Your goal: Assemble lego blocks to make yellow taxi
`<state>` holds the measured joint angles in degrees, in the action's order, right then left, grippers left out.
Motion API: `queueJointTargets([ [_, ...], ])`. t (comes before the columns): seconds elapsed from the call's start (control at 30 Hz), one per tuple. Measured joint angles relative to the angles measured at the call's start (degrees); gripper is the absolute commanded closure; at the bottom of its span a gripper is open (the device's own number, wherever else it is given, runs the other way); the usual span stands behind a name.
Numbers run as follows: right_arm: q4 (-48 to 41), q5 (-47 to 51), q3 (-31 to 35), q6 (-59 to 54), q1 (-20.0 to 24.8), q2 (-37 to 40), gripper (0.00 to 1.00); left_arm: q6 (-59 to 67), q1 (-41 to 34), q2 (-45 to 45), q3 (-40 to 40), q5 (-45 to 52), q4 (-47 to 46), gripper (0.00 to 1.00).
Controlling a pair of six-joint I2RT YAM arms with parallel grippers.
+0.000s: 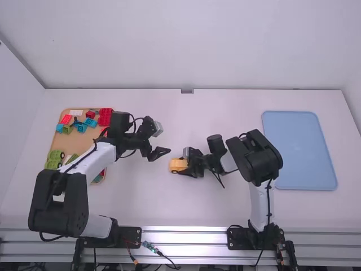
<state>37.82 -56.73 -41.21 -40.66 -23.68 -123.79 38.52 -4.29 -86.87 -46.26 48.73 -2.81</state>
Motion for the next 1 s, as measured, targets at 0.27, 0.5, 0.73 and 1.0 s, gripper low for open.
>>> queueJointTargets([
  [0.27,-4.7,2.3,-0.1,-0.6,0.0,2.1,0.48,0.0,0.0,0.0,0.0,-0.9,0.0,0.01],
  [0.5,-12.9,7.0,-0.1,-2.5,0.0,6.4,0.25,0.0,0.5,0.0,0.0,-1.0,0.0,0.01],
  [0.73,-15.4,10.9,-0.1,-4.2,-0.3,8.5,0.01,0.0,1.0,0.0,0.0,-1.0,0.0,0.01],
  [1.0,-24.8,14.1,-0.1,-5.7,0.7,12.7,0.01,0.0,1.1,0.0,0.0,-1.0,-0.2,0.01],
])
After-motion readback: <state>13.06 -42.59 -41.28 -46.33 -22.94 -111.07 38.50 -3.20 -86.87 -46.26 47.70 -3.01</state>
